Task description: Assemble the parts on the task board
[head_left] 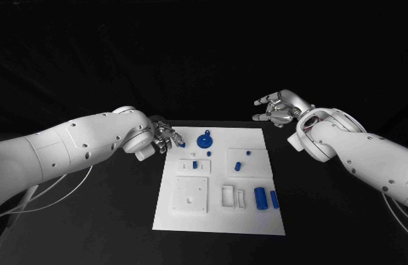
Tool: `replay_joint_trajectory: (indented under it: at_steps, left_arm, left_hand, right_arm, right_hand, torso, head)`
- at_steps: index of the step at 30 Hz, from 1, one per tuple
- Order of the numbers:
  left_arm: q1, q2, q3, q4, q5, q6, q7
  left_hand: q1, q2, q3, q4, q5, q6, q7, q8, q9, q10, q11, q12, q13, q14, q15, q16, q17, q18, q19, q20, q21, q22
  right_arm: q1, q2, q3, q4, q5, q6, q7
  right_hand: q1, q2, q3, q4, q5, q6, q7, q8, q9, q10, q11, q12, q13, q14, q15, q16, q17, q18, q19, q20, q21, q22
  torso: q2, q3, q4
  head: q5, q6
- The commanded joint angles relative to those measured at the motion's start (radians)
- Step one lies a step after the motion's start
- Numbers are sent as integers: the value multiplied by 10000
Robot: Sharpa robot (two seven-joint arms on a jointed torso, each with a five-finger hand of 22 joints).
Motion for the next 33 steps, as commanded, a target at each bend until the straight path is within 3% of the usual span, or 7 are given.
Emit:
replay_joint_trajectory:
  at_steps: [1, 5, 6, 14, 21, 33]
  left_arm:
    - [8, -108, -61, 358, -51, -534, -192]
    - [7, -232, -225, 756, -342, -692, -278]
    - [8, -272, -318, 913, -524, -776, -320]
    - [-5, -332, -635, 1350, -1248, -1054, -450]
    - [-115, -317, -704, 1523, -1607, -1283, -534]
    - [-262, -269, -722, 1677, -1869, -1415, -586]
  left_hand:
    - [-95, -32, 517, -465, 118, 1085, -803, 11, 68, 314, -226, 41, 14, 78, -13, -39, 37, 74, 62, -19, 21, 18]
    - [-130, -66, 553, -471, 197, 1150, -826, 16, 151, 314, -243, 79, 28, 102, -19, -28, 93, 76, 75, -23, 31, 40]
    - [-159, -78, 575, -461, 226, 1190, -846, 13, 223, 313, -258, 100, 35, 116, -27, -26, 135, 76, 82, -25, 31, 49]
    - [-209, -115, 622, -434, 263, 1281, -886, 15, 430, 312, -288, 155, 47, 173, -43, -7, 281, 75, 116, -32, 39, 73]
    - [-221, -127, 638, -431, 285, 1337, -906, 28, 497, 313, -301, 193, 57, 195, -51, 22, 359, 78, 131, -38, 50, 87]
    - [-243, -134, 653, -415, 285, 1375, -921, 25, 570, 312, -308, 218, 62, 211, -60, 36, 416, 81, 145, -41, 60, 100]
  right_arm:
    - [-8, -5, 6, -21, 24, 69, 72]
    - [-17, -4, 6, -43, 26, 71, 73]
    - [-20, -5, 6, -49, 26, 74, 72]
    - [-27, -4, 6, -56, 27, 81, 71]
    - [-29, -14, 6, -57, 27, 82, 70]
    - [-29, -26, 6, -49, 28, 87, 66]
  right_hand:
    - [-51, -41, 39, 0, 33, -15, -11, -51, -10, 2, -9, 32, 14, 35, -47, -58, 3, 181, 518, 22, -24, 848]
    - [-43, -33, 28, -21, 38, -7, -10, -51, -10, 4, -11, 30, 11, 38, -46, -64, 8, 179, 517, 21, -25, 848]
    - [-43, -33, 28, -21, 38, -7, -10, -51, -10, 4, -11, 30, 11, 38, -46, -64, 8, 179, 517, 21, -25, 848]
    - [-43, -33, 28, -21, 38, -7, -10, -51, -10, 4, -11, 30, 11, 38, -46, -64, 8, 179, 517, 21, -25, 848]
    - [-43, -33, 28, -21, 38, -7, -10, -51, -10, 4, -11, 30, 11, 38, -46, -64, 8, 179, 517, 21, -25, 848]
    - [-43, -33, 28, -21, 38, -7, -10, -51, -10, 4, -11, 30, 11, 38, -46, -64, 8, 179, 517, 21, -25, 848]
  torso:
    - [-48, -16, 40]
    - [-47, -7, 33]
    - [-42, -6, 31]
    - [-9, 5, 19]
    - [-10, 8, 11]
    - [-12, 7, 14]
  head:
    - [3, -45]
    - [37, -71]
    - [41, -60]
    - [62, -86]
    - [63, -112]
    - [68, -167]
